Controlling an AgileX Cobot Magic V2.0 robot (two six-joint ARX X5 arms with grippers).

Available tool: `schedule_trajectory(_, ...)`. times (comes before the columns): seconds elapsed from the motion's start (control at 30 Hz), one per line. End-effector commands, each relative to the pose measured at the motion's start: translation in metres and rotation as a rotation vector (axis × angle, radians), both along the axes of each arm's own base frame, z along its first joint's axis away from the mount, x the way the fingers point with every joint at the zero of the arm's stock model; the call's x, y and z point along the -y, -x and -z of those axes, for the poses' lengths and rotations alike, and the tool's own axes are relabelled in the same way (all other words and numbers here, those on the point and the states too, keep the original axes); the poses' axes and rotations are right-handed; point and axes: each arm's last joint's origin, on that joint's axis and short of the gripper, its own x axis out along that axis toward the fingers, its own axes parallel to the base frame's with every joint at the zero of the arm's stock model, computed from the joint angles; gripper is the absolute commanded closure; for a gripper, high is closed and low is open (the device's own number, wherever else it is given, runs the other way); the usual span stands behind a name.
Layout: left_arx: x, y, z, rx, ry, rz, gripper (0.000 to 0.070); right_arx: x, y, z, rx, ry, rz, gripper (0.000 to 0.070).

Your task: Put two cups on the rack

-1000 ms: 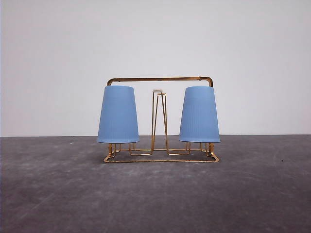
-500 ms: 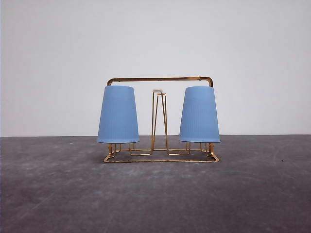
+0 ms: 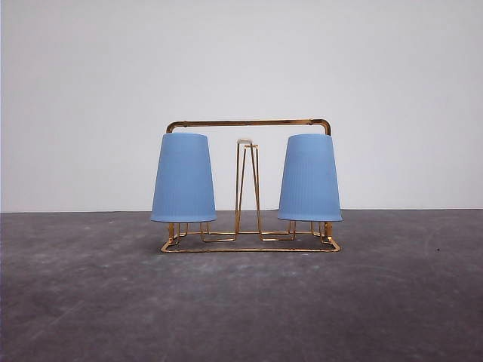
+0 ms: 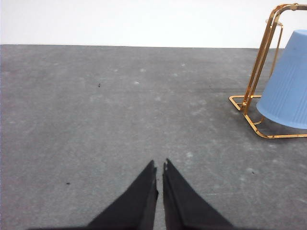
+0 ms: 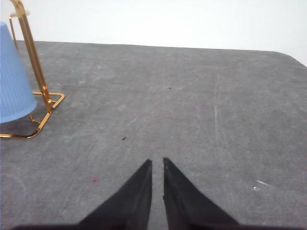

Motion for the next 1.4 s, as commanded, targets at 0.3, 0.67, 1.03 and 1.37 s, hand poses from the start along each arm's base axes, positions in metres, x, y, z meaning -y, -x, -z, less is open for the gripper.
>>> schedule_trajectory(0.3, 0.0, -0.0004, 0.0051, -0.02, -0.007, 0.001, 0.07, 0.0001, -0.0003, 0.0, 0.008, 0.004, 0.004, 0.0658)
schedule_trajectory(0.67, 0.0, -0.0004, 0.0051, -0.02, -0.007, 0.001, 0.07, 0.0001, -0.0003, 0.0, 0.008, 0.004, 0.004, 0.0658)
schedule_trajectory(1.03, 0.0, -0.0004, 0.0051, -0.02, -0.007, 0.001, 0.07, 0.0001, -0.0003, 0.0, 0.008, 0.004, 0.004, 0.0658)
schedule_trajectory(1.37, 0.0, -0.0004, 0.0051, -0.02, -0.007, 0.001, 0.07, 0.0001, -0.0003, 0.0, 0.008, 0.004, 0.003, 0.0658)
